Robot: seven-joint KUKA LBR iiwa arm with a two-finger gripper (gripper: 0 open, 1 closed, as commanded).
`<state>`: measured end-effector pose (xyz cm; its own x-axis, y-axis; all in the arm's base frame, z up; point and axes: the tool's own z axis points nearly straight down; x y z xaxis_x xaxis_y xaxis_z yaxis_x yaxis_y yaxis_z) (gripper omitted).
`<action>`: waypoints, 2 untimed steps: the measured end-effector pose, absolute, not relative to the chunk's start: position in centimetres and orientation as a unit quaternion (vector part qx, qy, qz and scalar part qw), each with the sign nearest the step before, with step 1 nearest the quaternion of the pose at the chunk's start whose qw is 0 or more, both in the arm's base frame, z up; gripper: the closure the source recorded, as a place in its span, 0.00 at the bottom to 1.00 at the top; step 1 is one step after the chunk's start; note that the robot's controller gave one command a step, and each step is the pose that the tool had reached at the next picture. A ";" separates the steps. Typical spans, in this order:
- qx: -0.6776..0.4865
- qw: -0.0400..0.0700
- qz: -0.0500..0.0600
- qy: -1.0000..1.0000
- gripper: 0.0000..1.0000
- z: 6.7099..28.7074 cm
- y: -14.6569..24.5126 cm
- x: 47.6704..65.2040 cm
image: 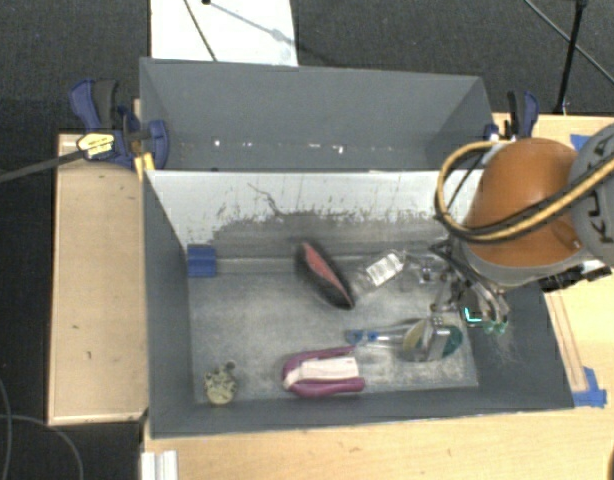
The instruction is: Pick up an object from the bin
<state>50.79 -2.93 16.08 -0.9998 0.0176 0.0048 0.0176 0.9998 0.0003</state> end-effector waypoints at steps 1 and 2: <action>-0.045 0.003 0.000 -0.999 0.00 7.5 -6.0 52.5; -0.043 0.000 0.000 -0.999 1.00 7.9 -5.9 52.7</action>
Offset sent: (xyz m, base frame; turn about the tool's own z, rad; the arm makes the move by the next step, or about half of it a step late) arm 0.0185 -0.0302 -0.0817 0.0650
